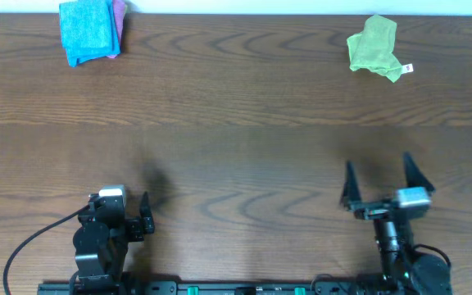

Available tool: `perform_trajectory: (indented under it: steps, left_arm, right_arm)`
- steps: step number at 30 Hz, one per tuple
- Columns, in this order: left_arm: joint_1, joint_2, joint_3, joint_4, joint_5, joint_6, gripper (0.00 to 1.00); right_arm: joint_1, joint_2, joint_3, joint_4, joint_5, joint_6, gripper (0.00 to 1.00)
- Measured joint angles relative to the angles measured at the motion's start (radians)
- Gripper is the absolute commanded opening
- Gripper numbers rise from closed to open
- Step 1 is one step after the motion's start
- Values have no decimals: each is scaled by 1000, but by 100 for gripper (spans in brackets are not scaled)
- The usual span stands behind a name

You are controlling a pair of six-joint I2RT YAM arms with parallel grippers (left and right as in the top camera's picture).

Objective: Fold the cloth
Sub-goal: 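Reach the right gripper to the crumpled green cloth and grasp it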

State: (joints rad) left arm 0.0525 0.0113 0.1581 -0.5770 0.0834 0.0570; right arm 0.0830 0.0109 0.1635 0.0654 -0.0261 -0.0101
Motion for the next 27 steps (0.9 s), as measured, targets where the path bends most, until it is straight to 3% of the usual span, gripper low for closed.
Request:
perform_trajectory:
  steps: [5, 11, 22, 27]
  left_arm:
    - [0, 0, 0, 0, 0, 0, 95]
    - [0, 0, 0, 0, 0, 0, 95]
    - [0, -1, 0, 0, 0, 0, 95]
    - [0, -1, 0, 0, 0, 0, 95]
  right_arm:
    - [0, 86, -1, 35, 188, 129, 99]
    - [-57, 439, 43, 174, 241, 232, 99]
    - [-238, 1226, 611, 175, 87, 245, 99]
    - [-305, 1558, 896, 78, -6, 240, 99]
